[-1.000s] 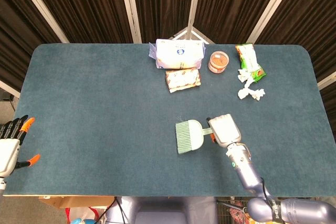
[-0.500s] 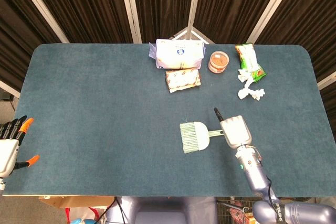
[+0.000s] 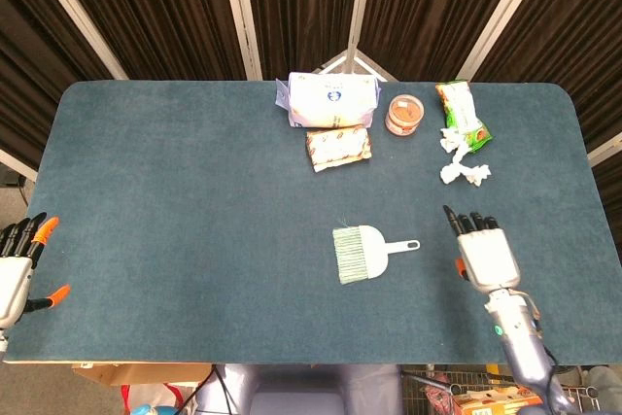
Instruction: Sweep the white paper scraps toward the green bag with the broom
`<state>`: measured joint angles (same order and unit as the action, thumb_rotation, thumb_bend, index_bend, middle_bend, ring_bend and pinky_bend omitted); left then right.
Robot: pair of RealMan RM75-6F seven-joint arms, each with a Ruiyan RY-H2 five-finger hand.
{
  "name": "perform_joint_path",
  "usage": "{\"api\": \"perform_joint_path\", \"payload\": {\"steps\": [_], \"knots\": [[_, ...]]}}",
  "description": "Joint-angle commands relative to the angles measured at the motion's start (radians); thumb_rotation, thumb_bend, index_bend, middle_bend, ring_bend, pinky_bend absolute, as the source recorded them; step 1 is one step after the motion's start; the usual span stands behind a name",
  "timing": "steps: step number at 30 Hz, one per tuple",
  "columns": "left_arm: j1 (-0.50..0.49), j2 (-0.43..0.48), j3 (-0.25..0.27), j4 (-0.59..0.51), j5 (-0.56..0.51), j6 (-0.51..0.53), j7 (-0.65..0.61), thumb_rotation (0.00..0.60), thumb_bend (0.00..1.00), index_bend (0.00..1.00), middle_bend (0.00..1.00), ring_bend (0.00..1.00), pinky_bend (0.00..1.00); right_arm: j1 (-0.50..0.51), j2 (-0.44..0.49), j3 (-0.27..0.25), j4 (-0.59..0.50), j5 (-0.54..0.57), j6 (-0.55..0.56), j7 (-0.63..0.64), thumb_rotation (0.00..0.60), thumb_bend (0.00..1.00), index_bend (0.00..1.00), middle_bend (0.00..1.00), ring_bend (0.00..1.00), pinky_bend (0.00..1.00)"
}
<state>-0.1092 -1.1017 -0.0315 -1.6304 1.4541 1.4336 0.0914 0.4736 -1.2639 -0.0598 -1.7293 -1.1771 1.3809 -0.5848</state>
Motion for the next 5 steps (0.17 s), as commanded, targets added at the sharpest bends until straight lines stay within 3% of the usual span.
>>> {"api": "perform_joint_path", "payload": {"steps": [1, 5], "knots": [[0.000, -0.003, -0.004, 0.006, 0.001, 0.006, 0.002, 0.600, 0.00, 0.00, 0.00, 0.00, 0.00, -0.119, 0.098, -0.060, -0.029, -0.148, 0.110, 0.241, 0.600, 0.32, 0.00, 0.00, 0.00, 0.06], [0.001, -0.010, -0.012, 0.021, -0.002, 0.017, 0.006, 0.600, 0.00, 0.00, 0.00, 0.00, 0.00, -0.180, 0.122, -0.083, -0.003, -0.232, 0.179, 0.368, 0.600, 0.32, 0.00, 0.00, 0.00, 0.06]]}}
